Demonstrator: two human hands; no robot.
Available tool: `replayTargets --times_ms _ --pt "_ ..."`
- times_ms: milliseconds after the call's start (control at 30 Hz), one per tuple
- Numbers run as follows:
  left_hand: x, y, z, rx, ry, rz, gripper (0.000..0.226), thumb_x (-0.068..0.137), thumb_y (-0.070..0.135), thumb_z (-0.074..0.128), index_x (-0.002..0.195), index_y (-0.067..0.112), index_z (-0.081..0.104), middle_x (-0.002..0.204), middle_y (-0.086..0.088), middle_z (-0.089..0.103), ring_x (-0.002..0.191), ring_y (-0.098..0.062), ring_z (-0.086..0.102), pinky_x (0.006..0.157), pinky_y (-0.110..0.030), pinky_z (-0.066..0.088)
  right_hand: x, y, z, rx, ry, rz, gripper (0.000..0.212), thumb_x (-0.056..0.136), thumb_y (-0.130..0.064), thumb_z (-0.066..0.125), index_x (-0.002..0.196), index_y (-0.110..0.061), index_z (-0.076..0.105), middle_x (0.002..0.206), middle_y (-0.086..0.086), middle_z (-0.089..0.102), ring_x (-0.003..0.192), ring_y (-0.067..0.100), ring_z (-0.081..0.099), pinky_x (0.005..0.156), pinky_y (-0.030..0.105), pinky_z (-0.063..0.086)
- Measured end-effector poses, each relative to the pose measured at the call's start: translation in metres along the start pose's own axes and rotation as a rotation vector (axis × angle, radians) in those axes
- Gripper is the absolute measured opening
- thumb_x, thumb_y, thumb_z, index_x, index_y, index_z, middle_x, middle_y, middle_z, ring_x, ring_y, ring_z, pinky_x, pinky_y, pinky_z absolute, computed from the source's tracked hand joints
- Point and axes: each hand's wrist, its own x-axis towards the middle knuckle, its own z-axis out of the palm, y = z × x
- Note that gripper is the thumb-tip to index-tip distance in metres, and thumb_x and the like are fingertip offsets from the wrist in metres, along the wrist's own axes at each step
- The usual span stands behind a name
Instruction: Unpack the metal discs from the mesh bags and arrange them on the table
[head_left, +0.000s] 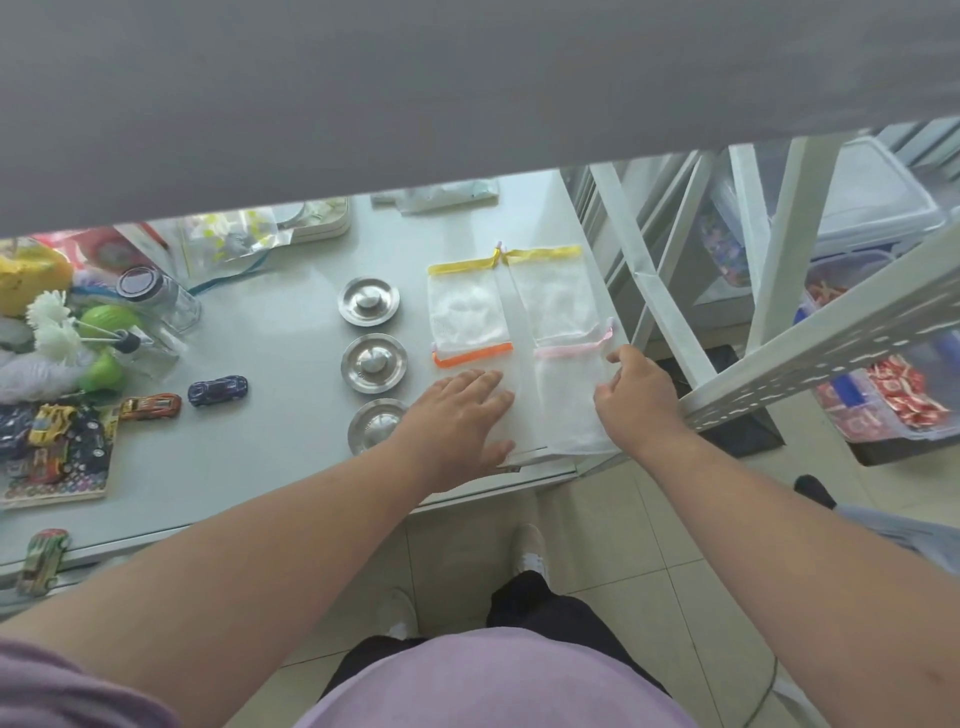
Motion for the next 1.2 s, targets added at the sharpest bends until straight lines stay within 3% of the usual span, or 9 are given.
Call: replayTargets --times_ms 133,200,400,900,1067,1200 --pt "0.007 0.0 -0.005 0.01 0.064 -0.099 0.076 0.105 0.06 0.046 0.168 0.022 0.029 0.18 -0.01 0.021 0.165 -0.031 0.02 0.132 -0.045 0.016 -0.003 -0.002 0.004 -0.156 0.048 -0.246 0.05 0.094 -0.025 0.067 0.14 -0.01 0.055 0.136 0.016 0.057 0.126 0.037 0.053 0.105 0.05 0.046" --pt "0.01 0.001 -0.002 0.004 0.029 -0.11 0.081 0.103 0.064 0.046 0.17 0.023 0.024 0.181 -0.01 0.016 0.166 -0.031 0.016 0.133 -0.045 0.014 -0.003 -0.003 0.01 -0.237 -0.003 -0.36 0.056 0.093 -0.033 0.068 0.143 -0.013 0.055 0.144 0.014 0.056 0.133 0.038 0.05 0.111 0.053 0.042" --pt "0.009 0.008 0.012 0.01 -0.025 -0.085 0.082 0.103 0.065 0.045 0.171 0.023 0.022 0.182 -0.012 0.011 0.167 -0.031 0.011 0.134 -0.044 0.012 0.006 0.003 0.026 -0.335 -0.174 -0.424 0.064 0.1 -0.046 0.058 0.158 -0.025 0.041 0.171 0.009 0.03 0.158 0.03 0.023 0.125 0.05 0.023" --pt "0.006 0.01 0.006 0.008 -0.038 -0.107 0.083 0.104 0.065 0.044 0.172 0.024 0.019 0.182 -0.009 0.011 0.168 -0.029 0.01 0.133 -0.042 0.009 0.009 0.011 0.015 -0.394 -0.184 -0.459 0.064 0.101 -0.045 0.057 0.158 -0.023 0.04 0.172 0.008 0.027 0.159 0.028 0.022 0.125 0.051 0.023" --pt "-0.002 0.012 -0.003 -0.063 -0.041 -0.11 0.083 0.104 0.066 0.045 0.172 0.027 0.018 0.183 -0.005 0.008 0.168 -0.025 0.006 0.134 -0.039 0.005 -0.006 0.006 0.005 -0.226 -0.084 -0.498 0.059 0.099 -0.036 0.064 0.154 -0.019 0.048 0.168 0.011 0.036 0.155 0.032 0.03 0.12 0.053 0.027" --pt "-0.033 0.021 -0.029 -0.203 0.107 -0.086 0.076 0.104 0.062 0.05 0.17 0.031 0.027 0.182 0.004 0.013 0.168 -0.018 0.008 0.134 -0.04 0.014 -0.033 -0.008 -0.026 -0.017 -0.001 -0.551 0.052 0.1 -0.032 0.065 0.149 -0.021 0.054 0.164 0.005 0.044 0.154 0.025 0.034 0.125 0.049 0.025"
